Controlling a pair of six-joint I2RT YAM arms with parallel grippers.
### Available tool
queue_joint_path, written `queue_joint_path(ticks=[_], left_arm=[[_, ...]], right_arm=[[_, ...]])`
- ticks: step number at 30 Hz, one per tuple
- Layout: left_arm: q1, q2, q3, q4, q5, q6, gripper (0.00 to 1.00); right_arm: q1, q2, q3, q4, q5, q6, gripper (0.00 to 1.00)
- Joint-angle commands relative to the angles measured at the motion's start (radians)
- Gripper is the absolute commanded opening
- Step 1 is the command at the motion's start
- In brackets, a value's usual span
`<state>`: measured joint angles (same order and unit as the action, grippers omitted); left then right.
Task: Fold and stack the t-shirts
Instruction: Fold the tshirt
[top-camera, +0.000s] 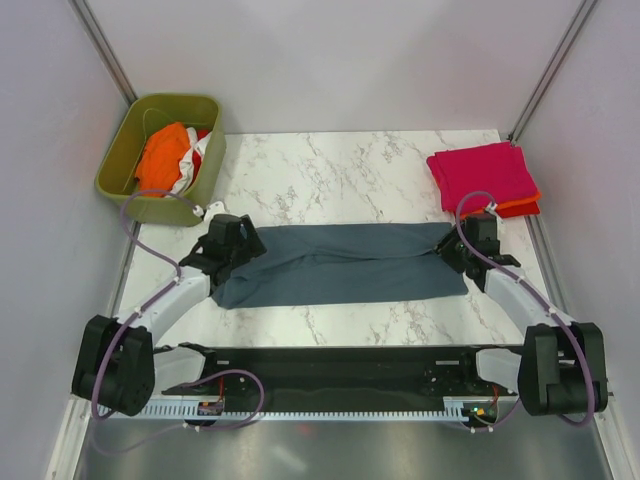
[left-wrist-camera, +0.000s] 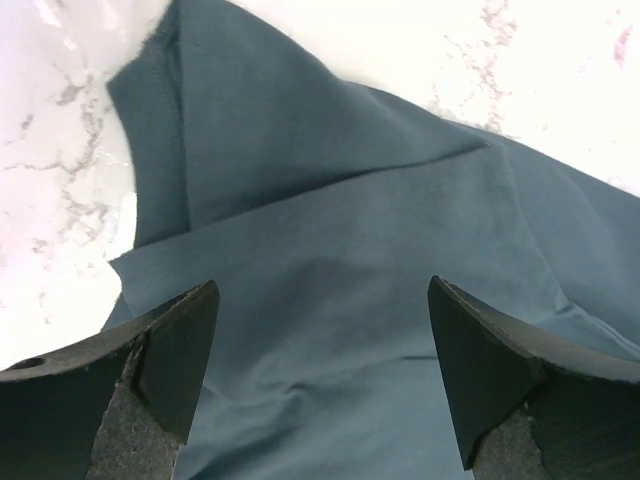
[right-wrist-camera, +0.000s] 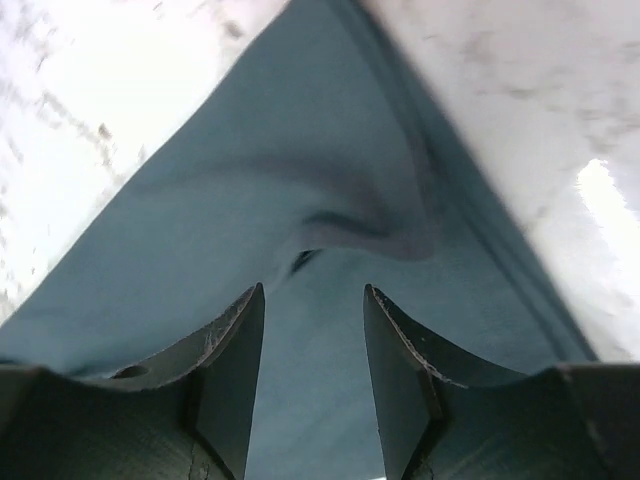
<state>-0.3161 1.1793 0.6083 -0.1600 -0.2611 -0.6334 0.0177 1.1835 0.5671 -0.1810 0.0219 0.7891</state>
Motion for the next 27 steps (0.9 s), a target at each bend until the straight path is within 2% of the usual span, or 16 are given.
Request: queue_joint_path(ticks=[1,5,9,13,18,21,22,24,26,27], left_arm=[[0.037,0.034,0.057,0.017,-0.043,-0.038,0.91],[0.087,0.1,0.134,-0.004,-0.024,-0.04,0.84],[0.104,0.164,0.212,-0.032,-0.015,-0.025,0.75],[0.112,0.226,0.248,-0.032,-0.018,-0.028,0.65],[0.13,0.312,0.32,-0.039,0.022,-0.038,0.61],[0.134,0.378,0.366,-0.052,0.037,-0.051,0.55],[0.135,0.393,0.375,-0.053,0.046,-0.054,0.49],[0.137,0.434,0.395,-0.055,0.057,-0.066,0.46],[0.14,0.462,0.404,-0.055,0.072,-0.078,0.37],[0.141,0.488,0.41,-0.059,0.075,-0.084,0.36]], right_arm=[[0.078,0.03,0.077,0.094,-0.109,-0.043,0.52],[0.211,0.132,0.204,0.129,-0.198,-0.073,0.5],[0.336,0.257,0.295,0.254,-0.283,-0.065,0.5],[0.451,0.44,0.431,0.313,-0.359,-0.09,0.49],[0.536,0.669,0.661,0.318,-0.454,-0.119,0.48],[0.579,0.746,0.76,0.333,-0.481,-0.125,0.48],[0.591,0.795,0.783,0.336,-0.487,-0.123,0.48],[0.6,0.836,0.832,0.354,-0.488,-0.123,0.48],[0.604,0.895,0.867,0.379,-0.503,-0.108,0.48],[0.604,0.915,0.873,0.42,-0.519,-0.096,0.48]])
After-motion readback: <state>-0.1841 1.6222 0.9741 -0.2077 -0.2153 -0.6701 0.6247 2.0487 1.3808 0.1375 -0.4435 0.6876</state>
